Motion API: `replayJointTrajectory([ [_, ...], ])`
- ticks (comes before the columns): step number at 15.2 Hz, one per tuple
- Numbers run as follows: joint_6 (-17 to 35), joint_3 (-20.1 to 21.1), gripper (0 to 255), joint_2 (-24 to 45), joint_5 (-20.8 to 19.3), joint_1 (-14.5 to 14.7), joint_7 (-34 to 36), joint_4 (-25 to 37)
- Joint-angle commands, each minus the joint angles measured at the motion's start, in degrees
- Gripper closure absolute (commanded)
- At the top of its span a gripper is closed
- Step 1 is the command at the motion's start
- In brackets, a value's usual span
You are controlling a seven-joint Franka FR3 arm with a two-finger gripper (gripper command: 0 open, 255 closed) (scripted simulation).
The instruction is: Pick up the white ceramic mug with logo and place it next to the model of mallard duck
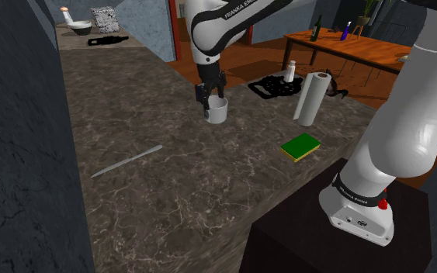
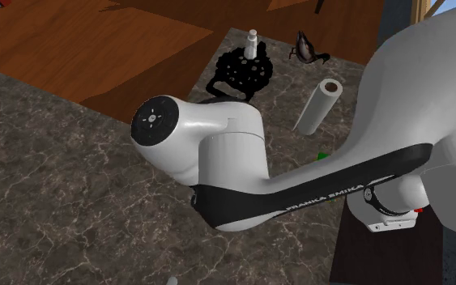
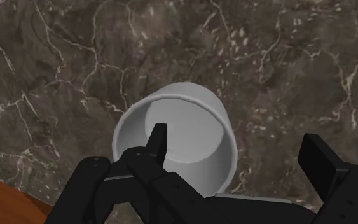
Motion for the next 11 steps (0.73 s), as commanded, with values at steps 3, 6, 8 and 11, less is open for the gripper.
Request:
replayJointTrajectory([
  [3,1.91,0.09,0,5.95,-0.31,0.25,0.47,4.46],
  [6,4.09,0.02,0,6.67,-0.45,0.21,0.56,3.0],
  [8,5.53,-0.02,0,7.21,-0.55,0.18,0.62,2.09],
  [11,6.67,-0.06,0,7.65,-0.63,0.16,0.67,1.4],
])
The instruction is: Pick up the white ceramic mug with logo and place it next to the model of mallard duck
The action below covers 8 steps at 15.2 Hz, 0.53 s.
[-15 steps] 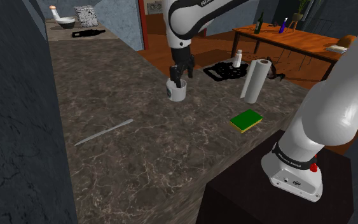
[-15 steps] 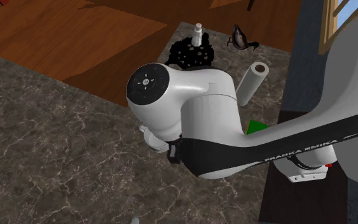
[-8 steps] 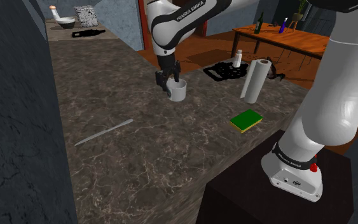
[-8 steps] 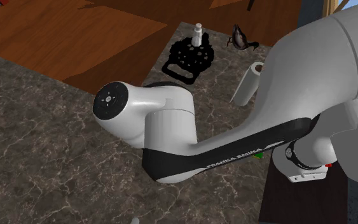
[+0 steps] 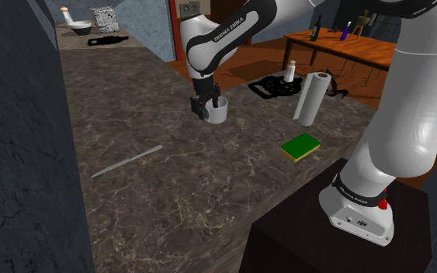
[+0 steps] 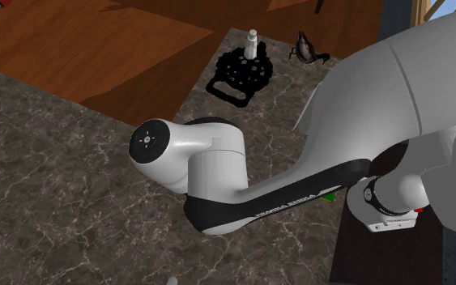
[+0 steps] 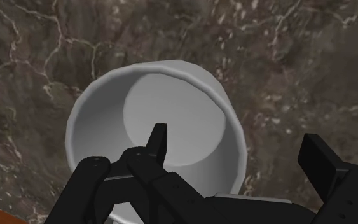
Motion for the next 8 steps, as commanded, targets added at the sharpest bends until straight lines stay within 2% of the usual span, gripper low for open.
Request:
replayJointTrajectory([
  [1,0.29,0.01,0,0.08,-0.02,0.02,0.05,-0.18],
  [6,0.28,0.01,0,0.08,-0.02,0.02,0.05,-0.18],
  [7,0.28,0.01,255,0.08,-0.02,0.02,0.05,-0.18],
  [8,0.28,0.01,255,0.08,-0.02,0.02,0.05,-0.18],
])
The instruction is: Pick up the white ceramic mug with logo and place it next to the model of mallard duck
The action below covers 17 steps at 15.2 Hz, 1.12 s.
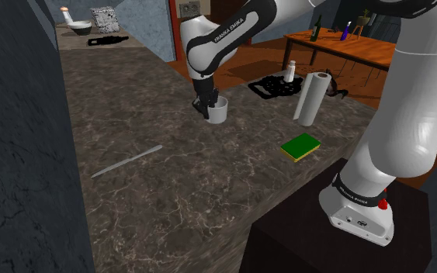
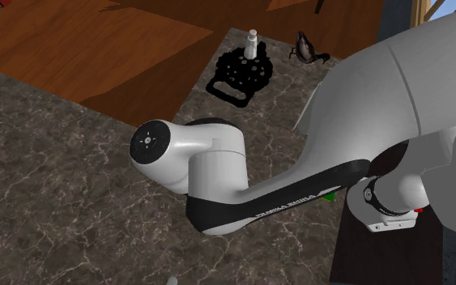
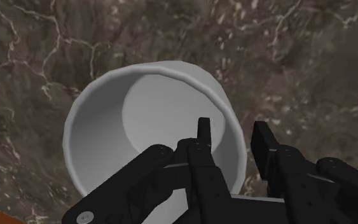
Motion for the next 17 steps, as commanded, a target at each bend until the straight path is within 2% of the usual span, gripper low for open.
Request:
replayJointTrajectory([
  [1,0.0,0.0,255,0.0,0.0,0.0,0.0,0.0],
  [8,0.0,0.0,255,0.0,0.0,0.0,0.0,0.0],
  [17,-6.18,0.11,255,-3.22,0.47,-0.04,-0.52,3.0],
])
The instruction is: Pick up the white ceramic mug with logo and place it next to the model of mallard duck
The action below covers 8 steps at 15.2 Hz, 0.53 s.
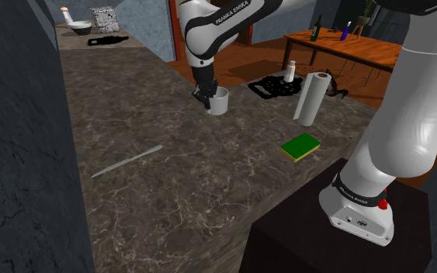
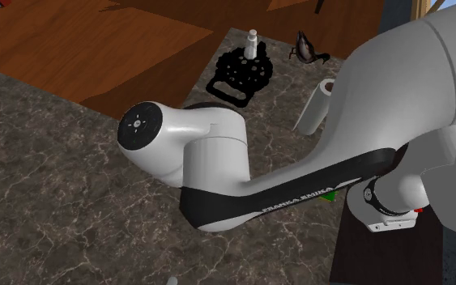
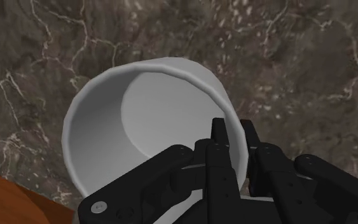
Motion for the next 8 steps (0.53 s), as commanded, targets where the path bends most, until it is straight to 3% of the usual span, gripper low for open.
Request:
replayJointTrajectory([
  [1,-1.3,0.09,255,-0.64,0.09,0.1,0.07,0.64],
  [8,-6.26,0.14,255,-2.48,0.35,0.09,-0.28,3.78],
])
